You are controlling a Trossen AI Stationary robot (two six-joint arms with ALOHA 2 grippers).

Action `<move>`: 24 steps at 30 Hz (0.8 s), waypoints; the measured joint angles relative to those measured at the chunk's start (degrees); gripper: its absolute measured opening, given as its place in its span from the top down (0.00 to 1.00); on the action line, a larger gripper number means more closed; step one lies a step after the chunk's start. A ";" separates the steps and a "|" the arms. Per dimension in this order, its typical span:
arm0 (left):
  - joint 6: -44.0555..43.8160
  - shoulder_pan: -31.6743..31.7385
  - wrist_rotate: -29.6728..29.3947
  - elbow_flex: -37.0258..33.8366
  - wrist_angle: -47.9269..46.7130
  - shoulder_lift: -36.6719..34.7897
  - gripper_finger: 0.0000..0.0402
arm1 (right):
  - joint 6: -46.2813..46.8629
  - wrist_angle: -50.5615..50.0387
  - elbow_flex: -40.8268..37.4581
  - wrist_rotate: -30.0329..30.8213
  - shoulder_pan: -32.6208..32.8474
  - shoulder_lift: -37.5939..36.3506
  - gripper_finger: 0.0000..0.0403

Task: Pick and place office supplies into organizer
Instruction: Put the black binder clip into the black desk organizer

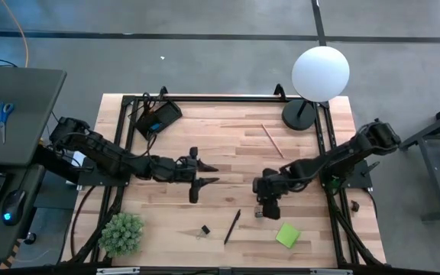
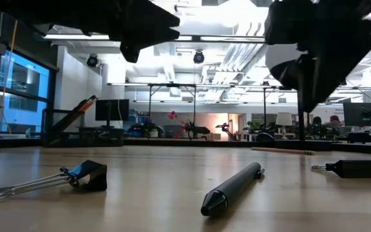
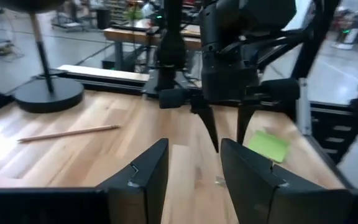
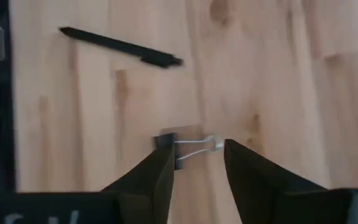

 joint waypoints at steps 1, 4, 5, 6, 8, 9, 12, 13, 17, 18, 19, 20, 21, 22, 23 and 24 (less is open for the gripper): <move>-0.15 -0.24 1.42 0.00 0.23 0.00 0.67 | 2.21 0.24 0.00 0.91 0.96 0.00 0.65; 0.06 -1.98 5.18 0.00 -0.04 -0.02 0.67 | 8.82 1.23 0.00 4.69 3.86 0.16 0.59; 0.14 -2.90 5.89 -0.02 -0.14 -0.02 0.67 | 11.15 1.78 0.00 5.80 4.79 0.22 0.56; 0.41 -3.81 6.15 -0.08 -0.11 -0.02 0.67 | 13.42 2.53 0.00 7.02 5.59 0.45 0.53; 1.31 -5.75 6.04 -0.11 -0.14 -0.02 0.67 | 18.14 4.86 0.00 8.29 6.87 0.93 0.48; 1.83 -6.64 6.02 -0.13 0.05 -0.02 0.67 | 20.77 6.13 0.00 8.72 7.35 1.33 0.46; 2.44 -9.11 5.97 -0.13 0.40 -0.02 0.67 | 26.43 10.45 0.01 9.64 8.04 3.10 0.44; 2.49 -9.77 5.97 -0.13 0.27 -0.02 0.67 | 27.87 11.24 0.17 9.68 8.22 3.84 0.44; 2.65 -12.17 5.84 -0.13 -0.15 -0.02 0.67 | 30.20 7.76 3.75 9.57 8.28 7.61 0.47; 2.84 -12.72 5.84 -0.13 -0.18 -0.02 0.67 | 30.70 5.76 5.22 9.67 8.28 8.59 0.48; 3.12 -13.22 5.82 -0.13 -0.39 -0.02 0.67 | 31.23 4.11 6.73 9.70 8.22 9.61 0.49; 3.17 -13.74 5.82 -0.13 -0.78 -0.02 0.67 | 31.47 2.42 8.47 9.70 8.10 10.73 0.50; 3.23 -14.21 5.82 -0.13 -1.20 -0.02 0.67 | 31.47 0.46 10.44 9.76 8.10 11.74 0.51; 3.29 -14.58 5.82 -0.15 -1.63 -0.02 0.67 | 31.49 -1.88 12.49 9.79 8.10 12.64 0.51; 3.32 -15.00 5.82 -0.15 -1.94 -0.02 0.67 | 31.61 -4.41 14.64 9.96 8.09 13.39 0.52; 3.31 -15.33 5.82 -0.17 -2.17 -0.02 0.67 | 32.28 -7.26 16.88 10.34 8.08 14.18 0.52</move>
